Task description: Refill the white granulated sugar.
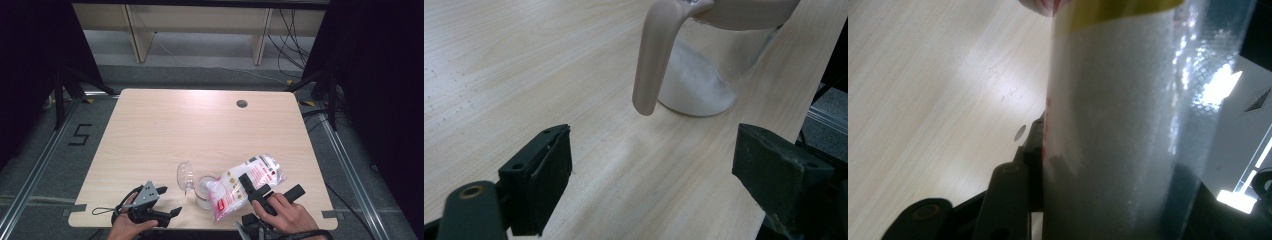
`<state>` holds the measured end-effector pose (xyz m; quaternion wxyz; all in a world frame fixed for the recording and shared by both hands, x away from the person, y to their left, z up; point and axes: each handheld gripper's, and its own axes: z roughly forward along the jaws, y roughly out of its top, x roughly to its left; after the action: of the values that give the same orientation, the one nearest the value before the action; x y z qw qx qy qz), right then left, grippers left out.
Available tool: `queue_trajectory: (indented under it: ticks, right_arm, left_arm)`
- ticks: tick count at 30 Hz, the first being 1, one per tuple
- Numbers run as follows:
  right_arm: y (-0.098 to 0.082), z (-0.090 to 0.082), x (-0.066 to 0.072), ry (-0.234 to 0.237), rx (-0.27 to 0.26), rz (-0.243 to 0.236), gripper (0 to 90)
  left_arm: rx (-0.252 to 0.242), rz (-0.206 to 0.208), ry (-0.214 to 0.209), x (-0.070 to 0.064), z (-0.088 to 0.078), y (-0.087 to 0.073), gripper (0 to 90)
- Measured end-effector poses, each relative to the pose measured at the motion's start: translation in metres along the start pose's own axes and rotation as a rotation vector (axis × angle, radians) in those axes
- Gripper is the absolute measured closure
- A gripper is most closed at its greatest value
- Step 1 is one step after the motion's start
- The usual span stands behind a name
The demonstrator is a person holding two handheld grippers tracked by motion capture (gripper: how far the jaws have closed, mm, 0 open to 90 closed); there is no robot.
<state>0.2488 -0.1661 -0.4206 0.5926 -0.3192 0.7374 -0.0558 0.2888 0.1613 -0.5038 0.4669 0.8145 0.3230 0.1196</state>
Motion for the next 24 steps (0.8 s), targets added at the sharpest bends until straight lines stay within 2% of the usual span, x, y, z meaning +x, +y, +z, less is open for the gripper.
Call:
queue_trajectory:
  ticks: [1, 2, 4, 5, 6, 8, 10, 14, 15, 19, 20, 24]
  right_arm:
    - [-0.001, 0.000, 0.000, 0.000, -0.001, -0.005, 65.1]
    - [-0.002, 0.001, 0.000, -0.005, -0.005, 0.006, 65.1]
    - [-0.003, 0.000, 0.001, 0.004, 0.002, 0.002, 65.2]
    - [-0.003, 0.000, 0.002, 0.000, 0.002, 0.005, 65.2]
    - [-0.004, -0.001, 0.002, 0.006, 0.003, 0.003, 65.2]
    - [-0.006, -0.003, 0.003, 0.009, 0.010, 0.000, 65.3]
    - [-0.007, -0.005, 0.005, 0.009, 0.012, 0.018, 65.4]
    - [-0.010, -0.009, 0.006, 0.014, 0.025, 0.019, 65.6]
    - [-0.010, -0.010, 0.007, 0.012, 0.028, 0.036, 65.6]
    - [-0.006, -0.012, 0.006, 0.021, 0.017, 0.009, 65.8]
    - [-0.005, -0.012, 0.007, 0.020, 0.011, 0.017, 65.8]
    - [0.000, -0.010, 0.004, 0.016, -0.008, -0.004, 66.0]
  left_arm:
    - [-0.019, -0.023, -0.006, -0.002, 0.001, 0.000, 15.8]
    - [-0.020, -0.024, -0.003, -0.002, 0.001, 0.000, 15.8]
    - [0.002, 0.002, 0.009, 0.000, -0.001, 0.000, 15.8]
    - [-0.023, -0.023, -0.009, -0.002, 0.001, 0.000, 15.8]
    - [-0.020, -0.023, -0.004, -0.002, 0.000, 0.000, 15.8]
    - [-0.014, -0.003, -0.003, 0.000, 0.000, 0.000, 15.8]
    - [-0.014, 0.016, -0.007, 0.001, 0.000, 0.001, 15.8]
    - [-0.025, -0.020, -0.004, -0.001, 0.000, 0.000, 15.8]
    - [-0.013, -0.008, -0.002, 0.000, -0.001, 0.000, 15.8]
    - [-0.015, -0.014, -0.003, 0.000, -0.001, 0.001, 15.8]
    - [-0.021, -0.014, -0.005, 0.000, -0.001, 0.000, 15.8]
    - [-0.021, -0.010, -0.006, -0.001, -0.001, 0.001, 15.8]
